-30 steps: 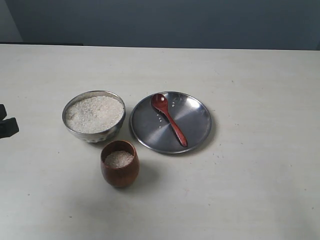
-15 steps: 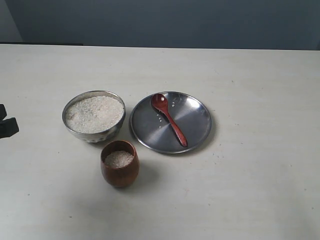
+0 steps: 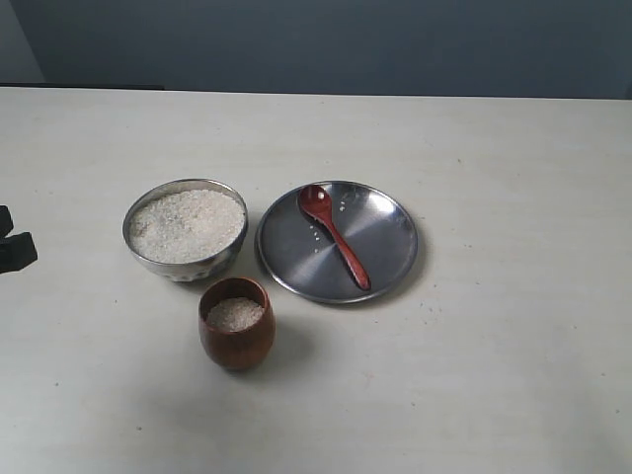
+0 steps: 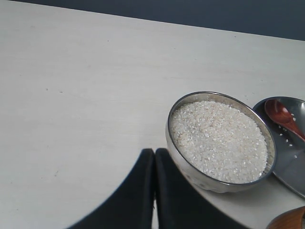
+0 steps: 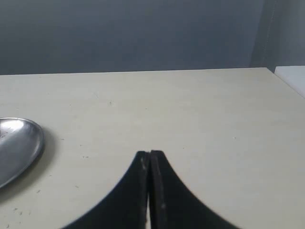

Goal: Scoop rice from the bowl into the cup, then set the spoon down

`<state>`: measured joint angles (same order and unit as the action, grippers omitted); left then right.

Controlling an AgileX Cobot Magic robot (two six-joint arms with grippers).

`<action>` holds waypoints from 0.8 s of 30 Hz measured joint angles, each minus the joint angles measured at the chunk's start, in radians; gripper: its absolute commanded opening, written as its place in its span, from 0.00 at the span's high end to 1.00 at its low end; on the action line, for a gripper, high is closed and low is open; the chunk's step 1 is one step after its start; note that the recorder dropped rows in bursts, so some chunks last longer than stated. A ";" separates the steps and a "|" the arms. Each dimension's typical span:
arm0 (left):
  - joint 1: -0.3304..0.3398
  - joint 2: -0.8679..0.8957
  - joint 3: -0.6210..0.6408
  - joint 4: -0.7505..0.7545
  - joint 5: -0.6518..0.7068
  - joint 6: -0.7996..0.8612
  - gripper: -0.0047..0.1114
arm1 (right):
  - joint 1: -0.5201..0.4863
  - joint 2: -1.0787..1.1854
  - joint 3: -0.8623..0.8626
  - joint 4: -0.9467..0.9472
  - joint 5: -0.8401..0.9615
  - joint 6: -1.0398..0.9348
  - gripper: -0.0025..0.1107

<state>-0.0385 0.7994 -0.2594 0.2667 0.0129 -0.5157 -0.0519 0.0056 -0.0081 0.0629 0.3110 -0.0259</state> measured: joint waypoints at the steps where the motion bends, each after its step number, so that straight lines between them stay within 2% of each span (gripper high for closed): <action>1: 0.000 0.000 0.000 0.000 0.000 0.000 0.96 | 0.000 0.000 0.000 0.000 0.000 0.000 0.98; 16: 0.000 -0.003 0.000 0.000 0.000 0.000 0.96 | 0.000 0.000 0.000 0.000 0.000 0.000 0.98; 24: 0.000 -0.133 0.000 0.001 0.000 0.000 0.96 | 0.000 0.000 0.000 0.000 0.000 0.000 0.98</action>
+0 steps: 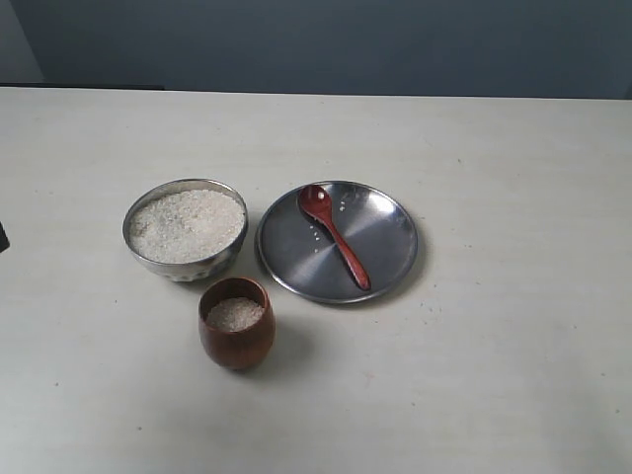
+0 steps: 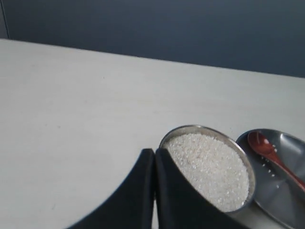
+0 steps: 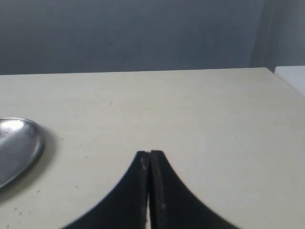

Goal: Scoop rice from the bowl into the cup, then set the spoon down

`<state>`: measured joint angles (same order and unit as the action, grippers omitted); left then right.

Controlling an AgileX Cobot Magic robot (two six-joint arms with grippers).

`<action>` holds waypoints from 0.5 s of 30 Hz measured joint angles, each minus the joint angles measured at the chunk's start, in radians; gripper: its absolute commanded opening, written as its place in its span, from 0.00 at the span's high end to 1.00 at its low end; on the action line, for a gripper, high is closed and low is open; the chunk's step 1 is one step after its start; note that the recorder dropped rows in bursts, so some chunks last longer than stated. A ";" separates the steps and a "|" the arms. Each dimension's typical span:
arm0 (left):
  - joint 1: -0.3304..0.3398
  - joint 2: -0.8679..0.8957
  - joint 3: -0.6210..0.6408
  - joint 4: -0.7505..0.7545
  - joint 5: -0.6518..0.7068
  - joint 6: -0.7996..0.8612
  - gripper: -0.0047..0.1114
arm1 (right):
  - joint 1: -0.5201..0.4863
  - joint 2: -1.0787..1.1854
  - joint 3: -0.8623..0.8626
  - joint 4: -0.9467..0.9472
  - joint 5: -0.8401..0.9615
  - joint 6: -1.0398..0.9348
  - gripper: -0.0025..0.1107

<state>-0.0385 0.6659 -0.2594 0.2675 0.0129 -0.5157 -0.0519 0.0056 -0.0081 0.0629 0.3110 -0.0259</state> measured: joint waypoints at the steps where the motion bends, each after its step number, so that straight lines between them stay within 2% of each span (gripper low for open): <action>1: 0.000 -0.026 0.000 0.004 0.000 0.000 0.96 | 0.000 0.000 0.000 0.000 0.000 0.000 0.98; 6: 0.000 -0.148 0.000 0.048 0.043 0.000 0.96 | 0.000 0.000 0.000 0.000 0.000 0.000 0.98; 11: 0.000 -0.261 0.000 0.113 0.196 0.000 0.96 | 0.000 0.000 0.000 0.000 0.000 0.000 0.98; 15: 0.000 -0.338 0.009 0.169 0.220 0.000 0.96 | 0.000 0.000 0.000 0.000 0.000 0.000 0.98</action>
<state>-0.0385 0.3281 -0.2503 0.4362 0.2330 -0.5157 -0.0519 0.0056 -0.0081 0.0629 0.3110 -0.0259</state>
